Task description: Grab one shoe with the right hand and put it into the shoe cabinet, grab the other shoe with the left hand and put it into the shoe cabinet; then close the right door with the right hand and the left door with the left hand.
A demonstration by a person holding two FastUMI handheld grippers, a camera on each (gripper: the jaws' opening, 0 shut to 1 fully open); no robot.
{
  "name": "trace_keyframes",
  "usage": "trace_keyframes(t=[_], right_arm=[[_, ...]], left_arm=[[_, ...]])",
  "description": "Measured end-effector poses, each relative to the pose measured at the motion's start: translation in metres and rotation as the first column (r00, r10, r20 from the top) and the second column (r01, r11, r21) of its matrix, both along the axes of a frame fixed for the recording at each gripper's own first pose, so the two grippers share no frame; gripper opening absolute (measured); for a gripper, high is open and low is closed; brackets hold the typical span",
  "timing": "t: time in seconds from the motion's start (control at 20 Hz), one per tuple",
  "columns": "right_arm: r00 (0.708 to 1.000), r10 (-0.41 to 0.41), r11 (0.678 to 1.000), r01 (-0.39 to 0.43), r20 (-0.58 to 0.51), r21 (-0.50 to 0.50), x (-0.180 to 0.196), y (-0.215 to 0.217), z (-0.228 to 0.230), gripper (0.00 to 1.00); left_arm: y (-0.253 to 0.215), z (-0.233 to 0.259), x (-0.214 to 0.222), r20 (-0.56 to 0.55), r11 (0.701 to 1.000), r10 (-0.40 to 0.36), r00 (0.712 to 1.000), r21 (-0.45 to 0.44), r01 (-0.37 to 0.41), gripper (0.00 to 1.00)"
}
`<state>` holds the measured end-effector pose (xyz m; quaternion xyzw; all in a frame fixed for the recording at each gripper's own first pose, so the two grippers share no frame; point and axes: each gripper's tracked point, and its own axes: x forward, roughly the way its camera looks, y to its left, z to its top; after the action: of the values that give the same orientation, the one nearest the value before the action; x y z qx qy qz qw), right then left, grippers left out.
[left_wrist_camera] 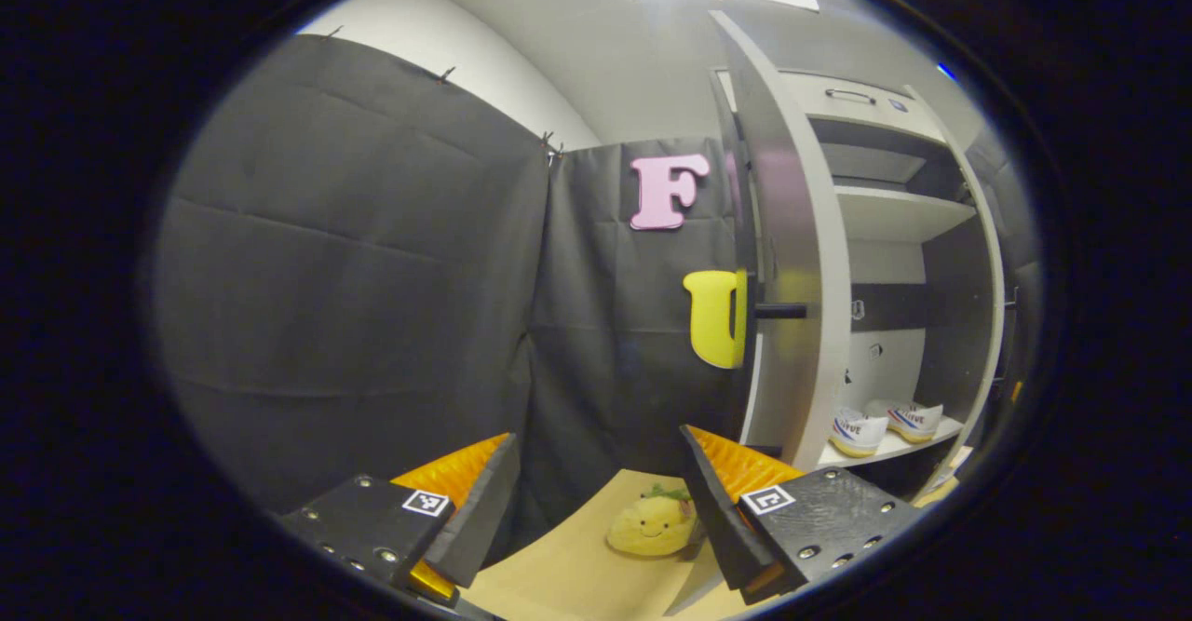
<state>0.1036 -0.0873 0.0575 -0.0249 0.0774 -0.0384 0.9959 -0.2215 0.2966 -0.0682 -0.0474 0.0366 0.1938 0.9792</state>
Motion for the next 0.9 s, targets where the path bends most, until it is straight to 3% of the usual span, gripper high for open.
trace_keyframes(t=[0.15,0.35,0.55,0.9], right_arm=[[1.0,-0.026,1.0,0.026,-0.009,-0.004,-0.003,-0.018,-0.004,0.98],[0.999,-0.045,0.999,0.045,-0.018,-0.001,-0.002,-0.03,-0.01,0.97],[0.999,-0.025,1.0,0.025,-0.021,0.019,0.006,-0.02,-0.018,0.97],[0.999,0.013,1.0,-0.012,-0.036,0.025,0.014,-0.003,-0.028,0.98]], left_arm=[[-0.011,-0.016,0.016,-0.023,1.0,-0.018,1.0,-0.016,0.018,0.97],[-0.018,-0.015,0.018,-0.017,0.999,-0.04,0.999,0.027,0.04,0.94],[-0.023,-0.012,0.02,-0.034,0.997,-0.039,0.999,0.059,0.041,0.95],[-0.054,-0.008,0.019,-0.038,0.993,-0.107,0.994,0.05,0.109,0.94]])
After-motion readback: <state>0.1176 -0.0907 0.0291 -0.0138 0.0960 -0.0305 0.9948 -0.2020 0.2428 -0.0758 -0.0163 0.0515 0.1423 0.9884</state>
